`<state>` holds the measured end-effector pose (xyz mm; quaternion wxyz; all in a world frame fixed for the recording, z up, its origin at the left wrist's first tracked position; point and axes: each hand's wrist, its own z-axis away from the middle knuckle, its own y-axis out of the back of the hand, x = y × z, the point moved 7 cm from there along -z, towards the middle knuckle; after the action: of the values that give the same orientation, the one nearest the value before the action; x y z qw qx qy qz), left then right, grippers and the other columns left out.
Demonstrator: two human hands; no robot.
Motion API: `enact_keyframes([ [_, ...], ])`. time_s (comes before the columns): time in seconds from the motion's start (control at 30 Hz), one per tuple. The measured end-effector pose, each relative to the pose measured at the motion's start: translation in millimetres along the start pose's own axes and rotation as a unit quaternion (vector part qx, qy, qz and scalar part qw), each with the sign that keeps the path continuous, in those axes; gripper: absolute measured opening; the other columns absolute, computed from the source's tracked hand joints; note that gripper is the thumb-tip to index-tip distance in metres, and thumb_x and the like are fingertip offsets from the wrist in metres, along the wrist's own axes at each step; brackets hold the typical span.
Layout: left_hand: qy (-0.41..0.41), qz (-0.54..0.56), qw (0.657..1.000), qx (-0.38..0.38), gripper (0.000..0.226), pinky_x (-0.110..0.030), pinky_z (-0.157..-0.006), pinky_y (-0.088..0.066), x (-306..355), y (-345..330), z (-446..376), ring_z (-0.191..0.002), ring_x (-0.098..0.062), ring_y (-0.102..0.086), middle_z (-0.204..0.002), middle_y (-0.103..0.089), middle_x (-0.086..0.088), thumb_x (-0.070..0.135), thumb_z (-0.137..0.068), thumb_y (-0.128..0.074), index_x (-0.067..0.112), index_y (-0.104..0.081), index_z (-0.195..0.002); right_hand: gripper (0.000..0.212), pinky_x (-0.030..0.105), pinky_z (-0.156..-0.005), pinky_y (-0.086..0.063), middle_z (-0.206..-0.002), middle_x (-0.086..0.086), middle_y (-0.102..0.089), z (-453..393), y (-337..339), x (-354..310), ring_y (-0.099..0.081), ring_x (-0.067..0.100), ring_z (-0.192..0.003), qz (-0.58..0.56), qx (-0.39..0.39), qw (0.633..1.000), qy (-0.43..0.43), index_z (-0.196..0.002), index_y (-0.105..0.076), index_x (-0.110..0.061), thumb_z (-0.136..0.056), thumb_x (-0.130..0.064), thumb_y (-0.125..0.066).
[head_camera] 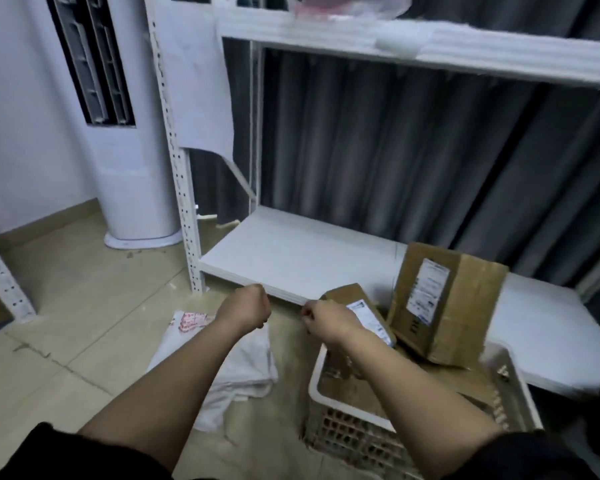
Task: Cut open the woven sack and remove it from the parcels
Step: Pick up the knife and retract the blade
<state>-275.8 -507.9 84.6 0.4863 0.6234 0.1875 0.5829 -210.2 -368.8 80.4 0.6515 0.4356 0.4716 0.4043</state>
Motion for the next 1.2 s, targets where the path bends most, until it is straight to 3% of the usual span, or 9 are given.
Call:
enact_keyframes([
  [0.1,-0.046,-0.014,0.999,0.024,0.013,-0.03,-0.075,-0.051,66.9,6.1,29.6,-0.089,-0.025,-0.068,-0.085,-0.074,-0.006,0.015,-0.083,-0.048,0.012,-0.061,-0.083,0.029,0.032,-0.08,-0.045,-0.117,0.012,-0.065,51.9,48.8,31.9,-0.06,0.032,-0.107,0.014,0.049,0.998,-0.022,-0.111,-0.063,-0.018,-0.092,-0.028,-0.044],
  [0.2,-0.102,-0.019,0.994,0.026,0.013,-0.029,-0.073,-0.043,135.8,-4.6,64.7,-0.095,-0.027,-0.062,-0.096,-0.069,-0.007,0.024,-0.088,-0.052,0.015,-0.056,-0.081,0.03,0.034,-0.084,-0.047,-0.118,0.01,-0.066,104.6,82.2,79.8,-0.061,0.03,-0.107,0.0,0.07,0.995,-0.069,-0.112,-0.061,-0.017,-0.093,-0.03,-0.042],
  [0.33,-0.137,0.012,0.991,-0.006,0.02,-0.029,-0.076,-0.052,209.0,-37.0,94.6,-0.083,-0.023,-0.068,-0.081,-0.073,-0.003,0.019,-0.087,-0.048,0.017,-0.054,-0.069,0.029,0.033,-0.081,-0.048,-0.117,0.01,-0.066,160.3,107.2,148.2,-0.062,0.032,-0.104,-0.001,0.089,0.988,-0.13,-0.111,-0.062,-0.017,-0.092,-0.031,-0.045],
  [0.43,-0.158,0.025,0.987,-0.024,0.019,-0.035,-0.084,-0.053,259.1,-65.1,113.0,-0.089,-0.025,-0.068,-0.091,-0.074,-0.008,0.022,-0.089,-0.045,0.016,-0.06,-0.079,0.026,0.034,-0.081,-0.053,-0.107,0.006,-0.07,193.7,114.6,200.8,-0.067,0.028,-0.094,-0.026,0.098,0.98,-0.17,-0.103,-0.063,-0.018,-0.09,-0.031,-0.044],
  [0.6,-0.175,0.052,0.977,-0.11,0.025,-0.04,-0.085,-0.055,330.4,-143.8,137.5,-0.081,-0.024,-0.072,-0.087,-0.074,-0.008,0.018,-0.094,-0.046,0.021,-0.052,-0.07,0.017,0.029,-0.078,-0.05,-0.104,0.002,-0.07,247.8,109.3,292.3,-0.066,0.024,-0.094,-0.066,0.106,0.965,-0.23,-0.095,-0.06,-0.024,-0.09,-0.027,-0.044],
  [0.77,-0.202,0.003,0.965,-0.167,0.023,-0.039,-0.087,-0.054,371.9,-239.8,155.7,-0.094,-0.03,-0.068,-0.102,-0.071,-0.012,0.021,-0.094,-0.044,0.011,-0.065,-0.095,0.023,0.034,-0.082,-0.055,-0.104,0.006,-0.071,285.5,55.2,390.0,-0.068,0.027,-0.091,-0.089,0.078,0.946,-0.302,-0.095,-0.062,-0.019,-0.088,-0.028,-0.043],
  [0.9,-0.224,-0.06,0.949,-0.214,0.024,-0.031,-0.08,-0.051,383.2,-325.7,169.0,-0.097,-0.031,-0.066,-0.105,-0.07,-0.011,0.021,-0.093,-0.042,0.012,-0.064,-0.094,0.027,0.029,-0.079,-0.049,-0.108,0.005,-0.069,312.1,-19.3,449.1,-0.066,0.026,-0.099,-0.08,0.009,0.926,-0.368,-0.102,-0.064,-0.017,-0.085,-0.024,-0.044],
  [1.03,-0.211,-0.074,0.936,-0.274,0.025,-0.033,-0.08,-0.051,376.5,-413.4,175.4,-0.097,-0.03,-0.066,-0.108,-0.07,-0.01,0.018,-0.091,-0.041,0.011,-0.063,-0.102,0.014,0.028,-0.079,-0.047,-0.112,0.007,-0.066,333.3,-104.6,491.9,-0.063,0.023,-0.091,-0.111,-0.062,0.896,-0.424,-0.091,-0.057,-0.022,-0.087,-0.023,-0.044],
  [1.2,-0.192,-0.083,0.926,-0.315,0.028,-0.034,-0.087,-0.049,356.8,-493.1,172.5,-0.107,-0.029,-0.063,-0.113,-0.068,-0.01,0.013,-0.094,-0.041,0.01,-0.061,-0.112,0.032,0.028,-0.087,-0.045,-0.126,0.008,-0.06,347.5,-189.5,534.7,-0.058,0.027,-0.114,-0.133,-0.088,0.857,-0.489,-0.116,-0.06,-0.014,-0.091,-0.017,-0.041],
])
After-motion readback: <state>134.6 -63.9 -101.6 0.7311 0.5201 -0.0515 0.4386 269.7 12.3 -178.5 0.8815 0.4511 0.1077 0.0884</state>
